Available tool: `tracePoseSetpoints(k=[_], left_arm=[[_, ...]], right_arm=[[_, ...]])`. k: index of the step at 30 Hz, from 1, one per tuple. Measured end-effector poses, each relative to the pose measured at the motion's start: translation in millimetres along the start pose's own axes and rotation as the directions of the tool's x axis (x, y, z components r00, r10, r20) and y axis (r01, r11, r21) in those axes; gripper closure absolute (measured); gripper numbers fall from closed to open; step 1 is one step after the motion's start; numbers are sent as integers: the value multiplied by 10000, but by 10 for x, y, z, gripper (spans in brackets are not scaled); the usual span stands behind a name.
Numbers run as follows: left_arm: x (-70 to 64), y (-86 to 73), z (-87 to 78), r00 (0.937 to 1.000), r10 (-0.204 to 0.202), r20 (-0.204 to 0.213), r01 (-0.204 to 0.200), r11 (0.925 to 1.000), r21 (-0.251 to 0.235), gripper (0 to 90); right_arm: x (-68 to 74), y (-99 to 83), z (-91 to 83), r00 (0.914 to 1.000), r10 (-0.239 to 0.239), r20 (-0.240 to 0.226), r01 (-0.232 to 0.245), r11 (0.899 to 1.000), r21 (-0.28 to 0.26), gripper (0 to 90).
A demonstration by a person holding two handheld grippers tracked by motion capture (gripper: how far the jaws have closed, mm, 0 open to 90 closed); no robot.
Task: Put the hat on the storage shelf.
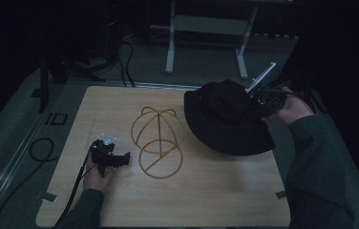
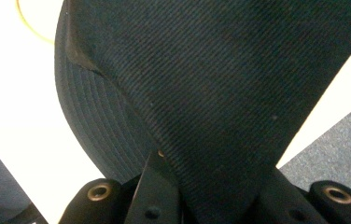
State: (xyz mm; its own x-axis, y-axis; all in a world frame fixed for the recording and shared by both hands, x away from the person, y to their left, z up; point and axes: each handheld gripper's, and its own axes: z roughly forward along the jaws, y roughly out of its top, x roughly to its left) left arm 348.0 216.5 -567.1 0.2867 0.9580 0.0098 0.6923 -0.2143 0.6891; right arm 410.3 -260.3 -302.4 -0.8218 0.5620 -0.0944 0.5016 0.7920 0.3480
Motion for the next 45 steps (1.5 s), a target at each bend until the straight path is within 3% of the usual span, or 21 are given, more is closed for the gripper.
tracePoseSetpoints(k=[23,30,45], left_arm=[[2,0,0,10000,21,-3,-21,10000,12,15],[1,0,0,10000,20,4,-20,10000,9,15],[1,0,0,10000,21,2,-21,10000,7,15]], right_arm=[[118,66,-319,9982,-599,67,602,9960,-666,865],[141,60,-430,9957,-866,-322,819,9885,-1268,865],[198,95,-563,9911,-1258,-444,1181,9821,-1467,865]])
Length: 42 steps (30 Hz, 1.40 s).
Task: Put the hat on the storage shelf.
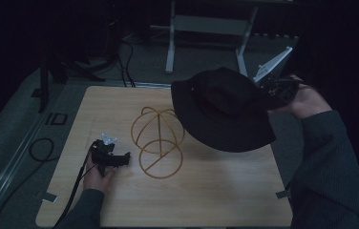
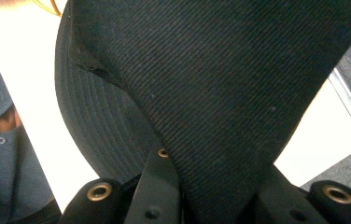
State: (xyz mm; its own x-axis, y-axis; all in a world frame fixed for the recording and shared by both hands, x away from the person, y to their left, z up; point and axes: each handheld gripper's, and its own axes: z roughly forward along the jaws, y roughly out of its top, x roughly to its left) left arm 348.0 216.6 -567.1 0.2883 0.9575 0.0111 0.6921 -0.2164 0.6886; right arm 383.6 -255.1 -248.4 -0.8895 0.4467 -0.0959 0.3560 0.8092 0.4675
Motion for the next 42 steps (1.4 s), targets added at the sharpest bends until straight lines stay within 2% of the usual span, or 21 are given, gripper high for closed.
tracePoseSetpoints(k=[6,14,42], left_arm=[[1,1,-1,10000,5,7,-5,10000,16,15],[1,1,-1,10000,3,6,-3,10000,17,15],[-4,3,2,10000,26,33,-26,10000,6,15]], right_arm=[[21,46,-38,9998,-162,-127,160,9997,-185,865],[35,125,-58,9996,-260,-78,256,9986,-473,865],[138,354,-44,9944,-965,-422,928,9922,-828,864]])
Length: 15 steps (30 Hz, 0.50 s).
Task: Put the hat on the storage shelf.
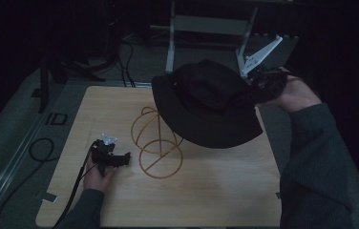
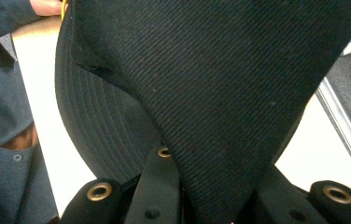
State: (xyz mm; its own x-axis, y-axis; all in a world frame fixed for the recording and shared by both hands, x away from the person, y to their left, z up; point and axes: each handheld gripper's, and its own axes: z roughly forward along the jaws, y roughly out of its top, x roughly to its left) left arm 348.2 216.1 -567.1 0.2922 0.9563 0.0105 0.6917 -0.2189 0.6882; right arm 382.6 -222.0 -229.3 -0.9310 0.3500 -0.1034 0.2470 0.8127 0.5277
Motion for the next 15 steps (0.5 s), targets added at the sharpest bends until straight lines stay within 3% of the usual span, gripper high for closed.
tracePoseSetpoints(k=[15], left_arm=[[-2,1,1,10000,20,9,-20,10000,-3,15]], right_arm=[[50,124,56,9991,-367,-207,368,9993,63,864]])
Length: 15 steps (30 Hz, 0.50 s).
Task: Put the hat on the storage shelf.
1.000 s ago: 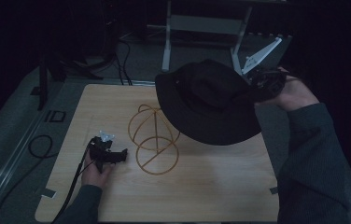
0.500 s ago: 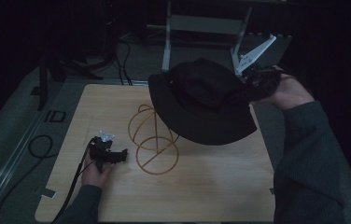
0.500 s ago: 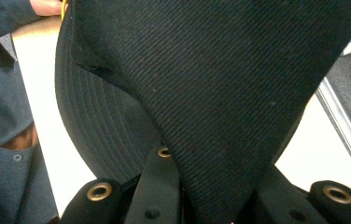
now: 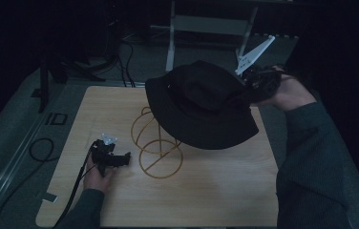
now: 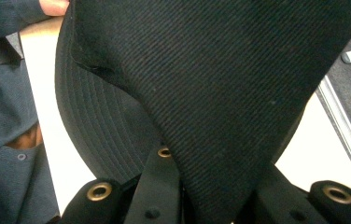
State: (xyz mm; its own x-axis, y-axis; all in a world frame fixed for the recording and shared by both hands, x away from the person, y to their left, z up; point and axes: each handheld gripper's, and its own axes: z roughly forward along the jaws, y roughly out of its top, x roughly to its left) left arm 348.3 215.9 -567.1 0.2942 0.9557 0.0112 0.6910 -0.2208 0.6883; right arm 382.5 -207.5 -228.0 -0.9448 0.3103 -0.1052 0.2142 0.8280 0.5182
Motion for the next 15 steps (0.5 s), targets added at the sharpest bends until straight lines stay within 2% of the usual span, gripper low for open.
tracePoseSetpoints(k=[15], left_arm=[[-4,2,2,10000,49,36,-49,10000,8,15]], right_arm=[[24,160,114,9994,-273,-194,277,9994,191,864]])
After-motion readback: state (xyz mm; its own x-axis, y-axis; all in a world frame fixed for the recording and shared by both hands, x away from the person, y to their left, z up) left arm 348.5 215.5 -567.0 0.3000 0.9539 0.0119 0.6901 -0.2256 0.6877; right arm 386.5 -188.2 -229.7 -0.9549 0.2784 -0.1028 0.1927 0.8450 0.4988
